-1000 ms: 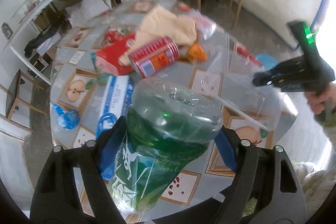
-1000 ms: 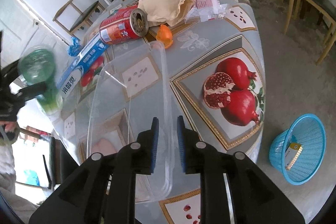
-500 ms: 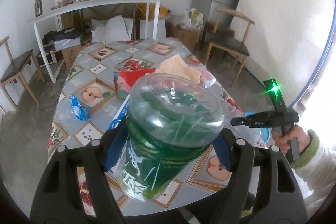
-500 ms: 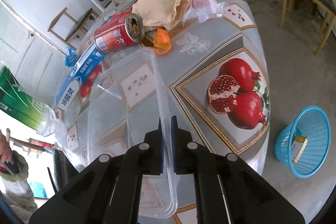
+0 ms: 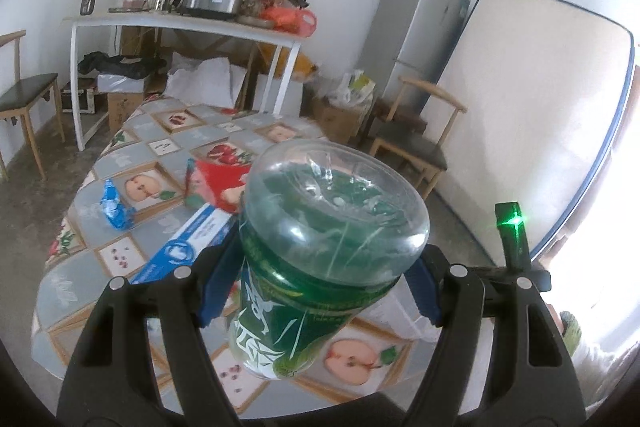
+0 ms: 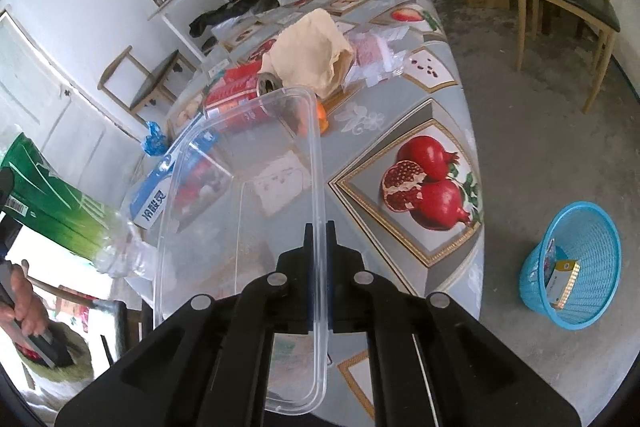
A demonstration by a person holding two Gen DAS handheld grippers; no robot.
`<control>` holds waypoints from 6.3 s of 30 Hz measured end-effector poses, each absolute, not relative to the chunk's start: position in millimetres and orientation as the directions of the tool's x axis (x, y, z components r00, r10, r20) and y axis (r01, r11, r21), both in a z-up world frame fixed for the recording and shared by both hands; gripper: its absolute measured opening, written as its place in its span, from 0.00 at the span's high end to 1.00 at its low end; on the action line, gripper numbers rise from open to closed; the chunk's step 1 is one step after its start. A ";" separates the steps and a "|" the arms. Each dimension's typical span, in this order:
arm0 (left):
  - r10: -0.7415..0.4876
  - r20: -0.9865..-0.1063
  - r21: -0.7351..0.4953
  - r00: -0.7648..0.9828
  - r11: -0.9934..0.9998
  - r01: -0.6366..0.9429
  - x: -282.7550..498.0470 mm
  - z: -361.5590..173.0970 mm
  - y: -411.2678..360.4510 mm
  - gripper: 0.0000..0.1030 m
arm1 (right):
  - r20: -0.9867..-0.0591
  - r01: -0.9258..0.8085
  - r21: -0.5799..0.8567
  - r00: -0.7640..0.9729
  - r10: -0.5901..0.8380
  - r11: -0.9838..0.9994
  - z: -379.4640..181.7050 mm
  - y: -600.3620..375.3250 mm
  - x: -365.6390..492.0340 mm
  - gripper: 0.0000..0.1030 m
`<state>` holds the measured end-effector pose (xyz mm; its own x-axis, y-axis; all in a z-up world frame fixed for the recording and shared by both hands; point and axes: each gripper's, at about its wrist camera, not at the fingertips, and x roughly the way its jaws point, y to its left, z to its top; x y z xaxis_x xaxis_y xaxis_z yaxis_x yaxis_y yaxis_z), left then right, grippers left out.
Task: Collect trash
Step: 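Carry the bottle and container with both grippers over the blue wastebasket, then open both grippers to drop the bottle and container into the wastebasket, then move both tools back over the table, then grasp the red can with the right gripper while left grasps the blue plastic bag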
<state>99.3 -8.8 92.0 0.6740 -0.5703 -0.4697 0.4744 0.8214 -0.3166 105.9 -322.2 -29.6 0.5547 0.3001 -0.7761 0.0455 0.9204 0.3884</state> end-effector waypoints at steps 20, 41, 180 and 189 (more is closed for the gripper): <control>-0.709 -0.390 -0.383 0.587 0.705 0.597 91.0 101.5 -59.4 0.32 | -0.754 0.212 0.349 0.642 0.139 0.913 14.9 -366.3 41.8 0.96; -0.803 -0.408 -0.383 0.436 0.583 0.717 105.0 122.3 -173.2 0.32 | -0.697 0.381 0.416 0.717 0.021 0.825 1.3 -464.6 -20.1 0.96; -0.253 -0.825 -0.312 0.505 0.949 -0.034 356.9 -62.2 138.0 0.67 | -0.890 -0.421 0.007 0.411 0.198 0.907 -36.2 -145.5 249.9 0.39; -0.295 -0.787 -0.374 0.541 0.927 -0.039 337.9 -57.6 144.0 0.77 | -0.860 -0.334 0.114 0.438 0.261 0.935 -29.8 -168.9 237.3 0.43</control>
<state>337.9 144.0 -57.6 0.5411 -0.2953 -0.7874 -0.0389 0.9265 -0.3742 237.3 -168.9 -29.8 0.4380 0.2615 -0.8601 -0.3344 0.9355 0.1141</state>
